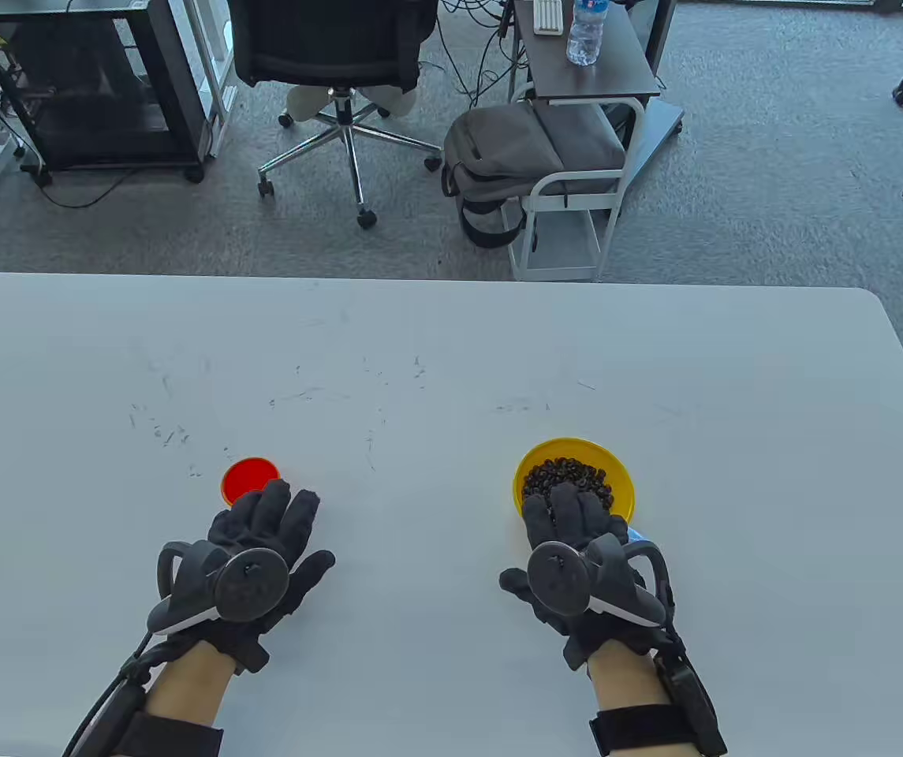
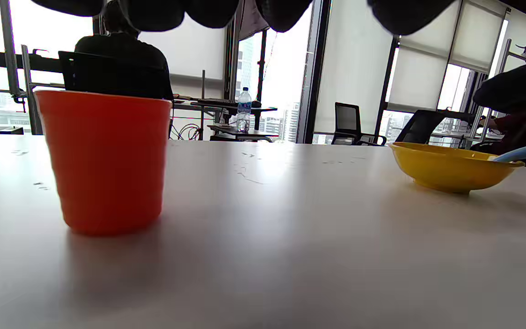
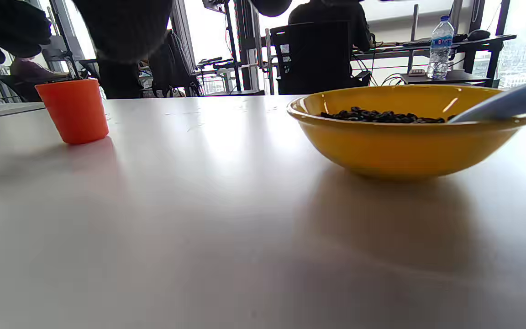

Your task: Scoop coffee beans into a cup using a baby spoon

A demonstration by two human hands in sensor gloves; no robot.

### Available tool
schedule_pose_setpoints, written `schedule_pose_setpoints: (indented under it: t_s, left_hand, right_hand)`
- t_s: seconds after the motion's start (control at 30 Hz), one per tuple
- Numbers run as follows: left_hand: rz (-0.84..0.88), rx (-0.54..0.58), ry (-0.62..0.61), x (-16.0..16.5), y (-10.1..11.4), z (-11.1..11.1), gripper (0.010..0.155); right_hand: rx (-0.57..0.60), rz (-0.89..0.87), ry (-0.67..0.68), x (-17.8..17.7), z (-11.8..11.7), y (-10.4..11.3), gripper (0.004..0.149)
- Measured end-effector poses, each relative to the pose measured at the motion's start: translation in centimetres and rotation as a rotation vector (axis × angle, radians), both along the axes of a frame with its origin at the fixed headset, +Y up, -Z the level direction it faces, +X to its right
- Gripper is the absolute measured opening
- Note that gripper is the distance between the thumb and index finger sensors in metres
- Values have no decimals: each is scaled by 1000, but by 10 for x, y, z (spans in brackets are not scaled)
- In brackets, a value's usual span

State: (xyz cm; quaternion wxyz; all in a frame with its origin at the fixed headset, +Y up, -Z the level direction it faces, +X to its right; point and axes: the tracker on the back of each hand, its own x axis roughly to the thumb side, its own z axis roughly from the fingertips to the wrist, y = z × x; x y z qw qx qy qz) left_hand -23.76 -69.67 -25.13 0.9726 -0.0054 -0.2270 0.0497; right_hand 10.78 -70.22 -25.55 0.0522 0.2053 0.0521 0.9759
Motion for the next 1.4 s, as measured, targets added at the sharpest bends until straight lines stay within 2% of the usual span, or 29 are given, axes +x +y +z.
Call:
schedule_pose_setpoints:
  t_s: [0.8, 1.07, 1.17, 1.3, 1.4]
  left_hand:
    - [28, -27, 20, -5, -1, -3, 72]
    - [28, -56, 66, -15, 1, -8, 72]
    - [2, -110, 97, -26, 1, -15, 72]
    - [76, -170, 224, -49, 1, -29, 73]
    - [-5, -166, 307, -63, 2, -42, 73]
  right_hand:
    - [-35, -10, 18, -2, 1, 0, 86]
    - [-57, -8, 30, -3, 1, -2, 86]
    - [-64, -18, 35, -4, 0, -1, 86]
    - [-66, -16, 62, -10, -1, -1, 86]
    - [-64, 1, 84, -12, 0, -1, 86]
